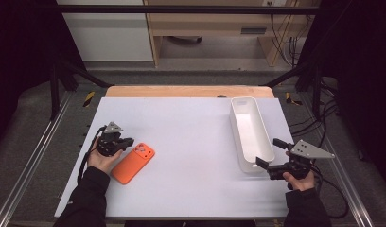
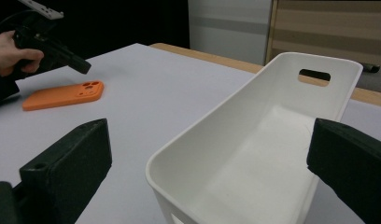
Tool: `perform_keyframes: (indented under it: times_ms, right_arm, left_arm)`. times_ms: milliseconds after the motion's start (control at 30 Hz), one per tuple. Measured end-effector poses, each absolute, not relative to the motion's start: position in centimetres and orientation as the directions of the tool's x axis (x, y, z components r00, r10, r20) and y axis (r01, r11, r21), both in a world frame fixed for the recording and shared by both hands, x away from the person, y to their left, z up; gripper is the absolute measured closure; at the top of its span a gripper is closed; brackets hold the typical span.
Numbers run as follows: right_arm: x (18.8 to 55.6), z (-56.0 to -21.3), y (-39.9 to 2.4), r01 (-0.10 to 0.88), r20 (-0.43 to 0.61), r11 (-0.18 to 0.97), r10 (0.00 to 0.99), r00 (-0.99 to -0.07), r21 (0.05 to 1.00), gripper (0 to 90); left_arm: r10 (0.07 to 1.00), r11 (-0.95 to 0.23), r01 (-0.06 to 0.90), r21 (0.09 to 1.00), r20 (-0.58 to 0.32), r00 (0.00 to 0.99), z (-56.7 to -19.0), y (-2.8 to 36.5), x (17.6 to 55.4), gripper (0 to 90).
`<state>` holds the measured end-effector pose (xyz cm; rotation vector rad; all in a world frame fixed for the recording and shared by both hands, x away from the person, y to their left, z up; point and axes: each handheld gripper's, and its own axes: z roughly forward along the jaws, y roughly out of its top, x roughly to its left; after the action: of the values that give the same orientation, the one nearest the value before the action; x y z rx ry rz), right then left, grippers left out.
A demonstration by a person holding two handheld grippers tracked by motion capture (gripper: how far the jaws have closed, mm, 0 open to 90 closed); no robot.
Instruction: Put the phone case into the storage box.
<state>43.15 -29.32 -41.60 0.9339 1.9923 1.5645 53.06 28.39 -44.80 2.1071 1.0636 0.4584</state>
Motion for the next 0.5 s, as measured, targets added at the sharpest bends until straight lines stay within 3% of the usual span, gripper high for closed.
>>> perform_keyframes:
  times_ms: [133, 500]
  right_arm:
    - [43.1, -41.6, -29.3, 0.238, 0.066, 0.133, 0.733, -0.677, 0.962, 0.5]
    - [43.1, -41.6, -29.3, 0.239, 0.065, 0.136, 0.733, -0.677, 0.962, 0.5]
  left_arm:
    - [0.801, -0.357, 0.521, 0.775, -0.032, 0.598, -43.4, 29.2, 52.3, 77.5]
    - [0.767, -0.367, 0.426, 0.827, 0.010, 0.642, -40.1, 28.8, 50.4, 54.0]
